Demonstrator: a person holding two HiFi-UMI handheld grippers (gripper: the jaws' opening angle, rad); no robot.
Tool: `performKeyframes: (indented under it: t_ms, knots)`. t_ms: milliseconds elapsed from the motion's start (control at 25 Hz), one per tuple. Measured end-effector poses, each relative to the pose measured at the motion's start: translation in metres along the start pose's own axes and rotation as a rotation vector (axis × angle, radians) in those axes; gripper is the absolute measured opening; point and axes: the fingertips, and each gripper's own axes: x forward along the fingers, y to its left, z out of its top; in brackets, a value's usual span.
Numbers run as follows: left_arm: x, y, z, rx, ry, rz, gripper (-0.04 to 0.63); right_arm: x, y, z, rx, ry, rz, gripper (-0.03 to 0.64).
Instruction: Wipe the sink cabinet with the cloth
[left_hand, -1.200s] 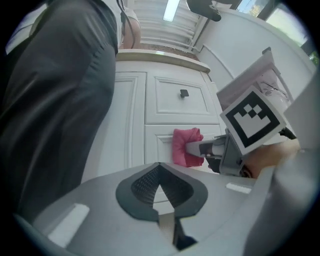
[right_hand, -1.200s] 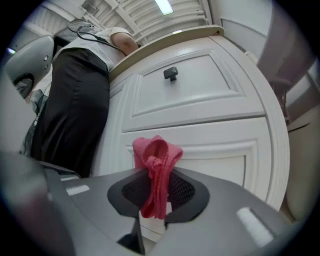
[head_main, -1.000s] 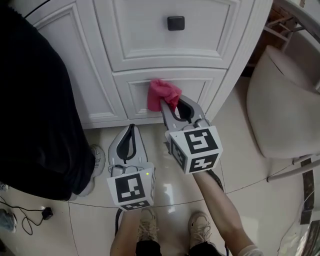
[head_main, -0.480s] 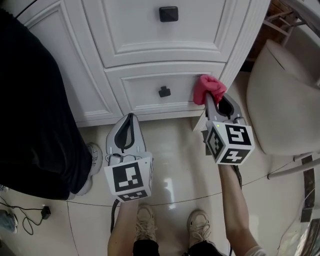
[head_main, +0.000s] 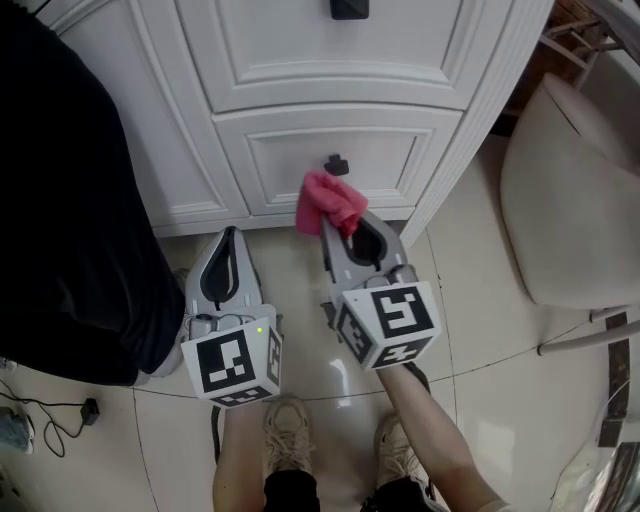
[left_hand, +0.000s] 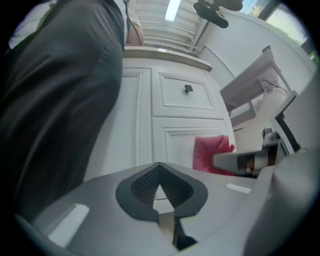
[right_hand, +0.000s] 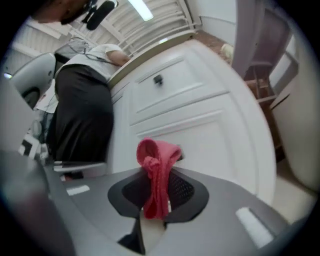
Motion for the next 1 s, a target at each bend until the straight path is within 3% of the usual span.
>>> performKeyframes:
  t_ms: [120,280,800,1000]
  knots:
    - [-0.006,0.038,0.005,0.000,-0.024,0.099,0.012,0.051,0.067,-0.043,-0.117,0.082,0.155,0.063]
    - [-0.006,0.053,-0.001,-0.038,-0.004,0.120,0.012,0.082,0.062,-0.061,-0.166,0.141,0.145,0.069]
    - [0.011,-0.016,-0.007,-0.019,0.013,-0.054,0.012,-0.009,-0.126,-0.042,-0.129,0.092,-0.300,0.066]
    - [0.018,-0.047,-0.009,0.002,0.020,-0.116,0.012,-0.029,-0.161,-0.038,-0.212,0.113,-0.356,0.066]
